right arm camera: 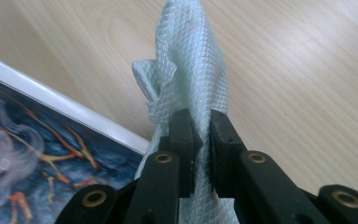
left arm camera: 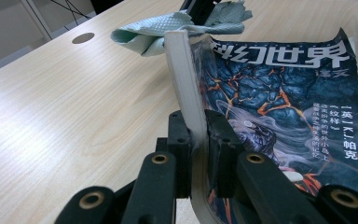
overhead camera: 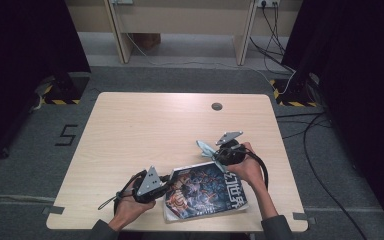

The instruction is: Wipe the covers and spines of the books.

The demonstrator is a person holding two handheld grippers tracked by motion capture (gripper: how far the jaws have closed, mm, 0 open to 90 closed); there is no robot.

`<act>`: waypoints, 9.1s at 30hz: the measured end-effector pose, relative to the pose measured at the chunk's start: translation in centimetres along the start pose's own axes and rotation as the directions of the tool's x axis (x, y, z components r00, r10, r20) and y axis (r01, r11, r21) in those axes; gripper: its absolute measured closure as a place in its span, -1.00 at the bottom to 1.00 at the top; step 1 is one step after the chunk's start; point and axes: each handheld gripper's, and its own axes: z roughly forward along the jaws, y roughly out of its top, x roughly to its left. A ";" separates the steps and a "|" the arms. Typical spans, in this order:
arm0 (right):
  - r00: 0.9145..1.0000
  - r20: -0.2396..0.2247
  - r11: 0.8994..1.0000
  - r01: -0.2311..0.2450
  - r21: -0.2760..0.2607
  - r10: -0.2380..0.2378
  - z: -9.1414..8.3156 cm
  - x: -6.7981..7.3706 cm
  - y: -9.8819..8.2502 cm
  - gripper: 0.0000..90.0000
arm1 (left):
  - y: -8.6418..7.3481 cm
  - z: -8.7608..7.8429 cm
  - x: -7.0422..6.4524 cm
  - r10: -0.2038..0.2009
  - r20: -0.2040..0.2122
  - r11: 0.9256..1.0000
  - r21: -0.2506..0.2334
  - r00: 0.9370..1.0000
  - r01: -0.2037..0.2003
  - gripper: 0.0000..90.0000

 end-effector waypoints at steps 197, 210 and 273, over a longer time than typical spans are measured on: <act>0.942 0.177 0.958 -0.278 -0.071 0.286 -6.0 -5.9 -8.4 0.17 | 0.0 0.4 -0.7 0.037 -0.062 0.999 0.003 0.997 -0.037 0.76; 0.995 -0.049 0.982 -0.090 -0.164 0.083 -4.3 -0.5 -3.3 -0.10 | 0.0 0.4 -0.6 0.038 -0.064 0.999 0.004 0.997 -0.038 0.76; 0.938 -0.204 0.959 0.260 -0.115 -0.279 -0.7 4.4 0.1 0.75 | -0.3 1.7 4.0 -0.098 -0.075 0.995 -0.028 0.992 0.096 0.54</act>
